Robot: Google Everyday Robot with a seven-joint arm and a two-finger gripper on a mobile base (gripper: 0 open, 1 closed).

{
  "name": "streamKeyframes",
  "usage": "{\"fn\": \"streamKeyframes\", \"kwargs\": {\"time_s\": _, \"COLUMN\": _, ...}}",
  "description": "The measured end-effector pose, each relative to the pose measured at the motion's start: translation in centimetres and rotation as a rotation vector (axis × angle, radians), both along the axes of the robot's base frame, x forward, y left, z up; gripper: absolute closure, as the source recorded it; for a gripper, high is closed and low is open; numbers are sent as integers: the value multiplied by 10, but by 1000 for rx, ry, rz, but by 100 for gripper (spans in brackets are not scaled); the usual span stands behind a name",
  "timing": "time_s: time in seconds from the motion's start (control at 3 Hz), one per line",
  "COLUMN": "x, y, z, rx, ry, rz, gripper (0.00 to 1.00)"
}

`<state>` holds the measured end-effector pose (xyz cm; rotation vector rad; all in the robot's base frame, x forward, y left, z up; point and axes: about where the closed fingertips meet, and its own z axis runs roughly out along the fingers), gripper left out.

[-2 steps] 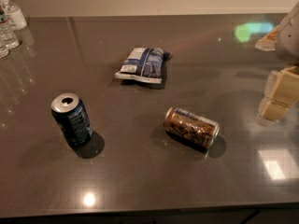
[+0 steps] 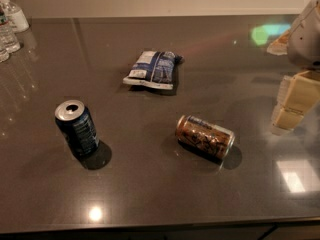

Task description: Place orange can upright

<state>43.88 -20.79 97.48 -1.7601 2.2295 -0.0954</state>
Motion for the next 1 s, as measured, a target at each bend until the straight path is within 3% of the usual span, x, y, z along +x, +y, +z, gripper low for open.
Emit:
{"fn": "streamKeyframes", "kwargs": {"time_s": 0.33, "x": -1, "y": 16, "z": -14, "rx": -14, "ry": 30, "rz": 15, "gripper": 0}}
{"fn": "streamKeyframes", "kwargs": {"time_s": 1.0, "x": -8, "y": 58, "z": -66, "rx": -61, "ry": 102, "rz": -24, "gripper": 0}}
